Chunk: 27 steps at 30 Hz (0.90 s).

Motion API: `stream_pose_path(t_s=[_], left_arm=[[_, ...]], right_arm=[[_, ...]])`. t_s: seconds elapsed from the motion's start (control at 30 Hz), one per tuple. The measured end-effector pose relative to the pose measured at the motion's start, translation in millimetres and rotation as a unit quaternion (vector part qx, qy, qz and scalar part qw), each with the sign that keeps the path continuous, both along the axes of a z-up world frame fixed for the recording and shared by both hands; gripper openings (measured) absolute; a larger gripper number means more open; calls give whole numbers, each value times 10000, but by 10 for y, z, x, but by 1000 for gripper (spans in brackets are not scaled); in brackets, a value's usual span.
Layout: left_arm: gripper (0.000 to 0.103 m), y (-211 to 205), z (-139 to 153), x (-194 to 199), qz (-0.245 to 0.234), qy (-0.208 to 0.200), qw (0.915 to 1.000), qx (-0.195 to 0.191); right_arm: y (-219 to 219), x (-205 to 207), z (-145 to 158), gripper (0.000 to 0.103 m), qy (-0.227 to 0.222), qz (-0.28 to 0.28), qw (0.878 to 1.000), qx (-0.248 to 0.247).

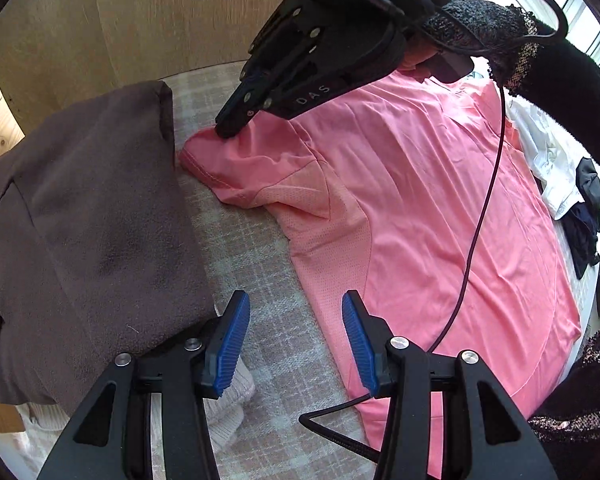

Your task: Fold clothes

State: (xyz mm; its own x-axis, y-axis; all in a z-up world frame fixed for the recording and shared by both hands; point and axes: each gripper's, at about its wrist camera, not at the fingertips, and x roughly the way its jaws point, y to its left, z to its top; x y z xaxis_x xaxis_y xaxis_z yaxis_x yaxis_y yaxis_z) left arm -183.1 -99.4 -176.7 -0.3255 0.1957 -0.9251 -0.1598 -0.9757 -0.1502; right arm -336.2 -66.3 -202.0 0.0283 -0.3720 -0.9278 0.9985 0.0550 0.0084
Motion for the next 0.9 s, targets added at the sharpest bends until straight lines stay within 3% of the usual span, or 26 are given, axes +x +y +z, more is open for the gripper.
stream_pose_path(t_s=[0.17,0.4,0.67,0.77,0.83,0.9], left_arm=[[46,53,2,-136,-139,15,9998,-109],[46,122,1,-462,-281,89,9994,-202],[46,226,-275,-869,-424,-252,9982,-335],[43,317,-365,-901,-571,-309,9961,-596],[37,395,-388,-887,-746,-219,9942,-744],[11,434,-382,-879,-860,-176,9940,-656]], right_arm=[[444,-281,244,3,51,-473,9987,-206],[965,-458,157,3,62,-890,9960,-49],[1014,-399,107,3,-19,-834,9963,-190],[971,-413,89,3,0,-860,9961,-204],[959,-421,82,3,-16,-873,9959,-214],[936,-426,69,3,-27,-888,9958,-223]])
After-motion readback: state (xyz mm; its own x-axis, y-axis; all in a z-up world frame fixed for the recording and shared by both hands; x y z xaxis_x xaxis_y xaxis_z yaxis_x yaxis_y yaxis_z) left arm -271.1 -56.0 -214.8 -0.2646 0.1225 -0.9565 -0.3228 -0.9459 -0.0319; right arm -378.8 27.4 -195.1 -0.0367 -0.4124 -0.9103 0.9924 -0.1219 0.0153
